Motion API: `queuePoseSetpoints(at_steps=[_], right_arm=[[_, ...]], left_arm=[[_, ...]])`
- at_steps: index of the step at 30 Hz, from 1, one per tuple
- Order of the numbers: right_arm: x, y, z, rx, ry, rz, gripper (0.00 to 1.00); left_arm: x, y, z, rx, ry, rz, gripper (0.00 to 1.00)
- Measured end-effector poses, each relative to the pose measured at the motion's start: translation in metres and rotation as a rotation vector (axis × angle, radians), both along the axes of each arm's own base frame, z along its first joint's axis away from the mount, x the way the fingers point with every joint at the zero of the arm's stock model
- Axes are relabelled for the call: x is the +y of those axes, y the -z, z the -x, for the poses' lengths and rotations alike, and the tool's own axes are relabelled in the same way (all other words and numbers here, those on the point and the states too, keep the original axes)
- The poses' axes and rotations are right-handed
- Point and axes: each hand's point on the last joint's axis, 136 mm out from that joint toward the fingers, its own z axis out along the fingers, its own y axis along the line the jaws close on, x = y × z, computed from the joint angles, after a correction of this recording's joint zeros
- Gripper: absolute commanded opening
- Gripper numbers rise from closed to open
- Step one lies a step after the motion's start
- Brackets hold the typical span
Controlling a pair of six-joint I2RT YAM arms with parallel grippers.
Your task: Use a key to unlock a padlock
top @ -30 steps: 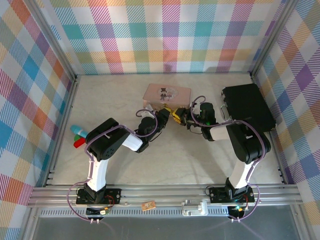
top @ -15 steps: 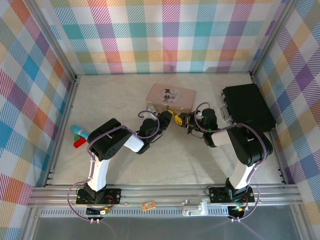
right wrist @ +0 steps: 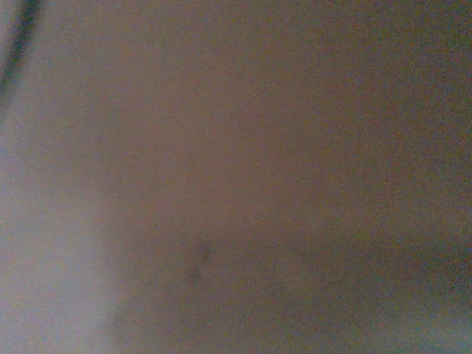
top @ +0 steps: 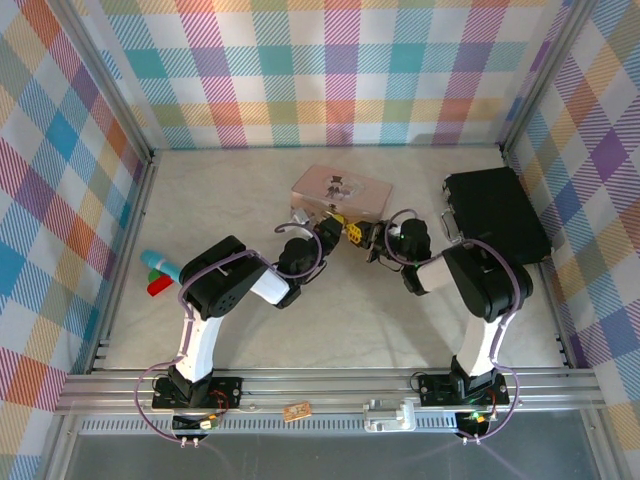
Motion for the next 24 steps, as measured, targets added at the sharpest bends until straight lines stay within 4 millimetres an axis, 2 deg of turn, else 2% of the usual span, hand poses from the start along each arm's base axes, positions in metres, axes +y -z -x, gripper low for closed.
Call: queuePoseSetpoints(at_steps=[8,12,15,17,20,24], right_arm=[[-0.001,0.031,-0.001,-0.041,-0.118,0.060,0.39],[-0.001,0.034,0.003,-0.133,-0.167,0.139,0.49],[-0.002,0.022,0.007,-0.215,-0.196,0.207,0.51],[-0.003,0.009,0.009,-0.277,-0.208,0.255,0.52],[-0.009,0.010,0.017,-0.308,-0.238,0.365,0.54],[-0.020,-0.003,0.028,-0.385,-0.267,0.498,0.55]], left_arm=[[0.005,0.031,0.008,0.103,0.006,-0.082,0.00],[0.006,0.020,0.013,0.129,0.012,-0.111,0.00],[0.007,0.016,0.017,0.155,0.020,-0.138,0.00],[0.007,0.025,0.020,0.191,0.029,-0.168,0.00],[0.004,0.030,0.022,0.218,0.046,-0.184,0.00],[0.006,0.056,0.030,0.304,0.062,-0.259,0.00]])
